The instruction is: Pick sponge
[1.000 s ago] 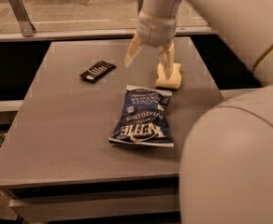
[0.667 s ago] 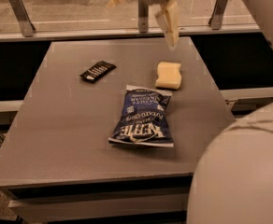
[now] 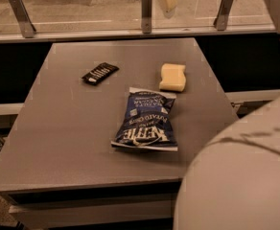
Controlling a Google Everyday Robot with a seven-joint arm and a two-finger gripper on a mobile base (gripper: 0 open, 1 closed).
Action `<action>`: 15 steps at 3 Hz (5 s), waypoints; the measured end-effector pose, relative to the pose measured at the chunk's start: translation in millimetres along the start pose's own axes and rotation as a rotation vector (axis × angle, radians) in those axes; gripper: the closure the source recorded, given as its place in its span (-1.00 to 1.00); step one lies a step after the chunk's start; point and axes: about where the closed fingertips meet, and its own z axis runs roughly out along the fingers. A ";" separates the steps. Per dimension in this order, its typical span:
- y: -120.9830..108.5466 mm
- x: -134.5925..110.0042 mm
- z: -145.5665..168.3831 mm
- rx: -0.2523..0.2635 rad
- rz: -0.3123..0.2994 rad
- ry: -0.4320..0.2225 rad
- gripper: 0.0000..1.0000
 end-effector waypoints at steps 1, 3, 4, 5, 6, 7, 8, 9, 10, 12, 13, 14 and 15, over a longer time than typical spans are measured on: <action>-5.7 3.2 10.2 -0.030 -0.034 0.036 -1.00; 20.5 25.5 56.1 -0.151 -0.161 0.021 -1.00; 45.4 51.4 72.8 -0.185 -0.179 -0.005 -1.00; 70.9 72.1 89.7 -0.223 -0.187 -0.029 -1.00; 94.2 85.3 106.8 -0.274 -0.205 -0.043 -1.00; 117.6 89.7 122.3 -0.330 -0.252 -0.057 -1.00; 142.0 84.6 136.0 -0.377 -0.296 -0.095 -1.00; 160.0 73.1 146.4 -0.399 -0.336 -0.150 -1.00; 169.0 55.4 154.8 -0.409 -0.389 -0.208 -1.00; 158.7 31.5 165.9 -0.395 -0.444 -0.275 -1.00; 140.4 33.2 163.1 -0.362 -0.434 -0.271 -1.00; 126.5 38.5 166.5 -0.340 -0.410 -0.265 -1.00; 126.9 43.0 181.8 -0.361 -0.384 -0.267 -1.00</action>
Offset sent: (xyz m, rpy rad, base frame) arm -0.0123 -0.0430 -0.0692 -0.3588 0.2247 0.1316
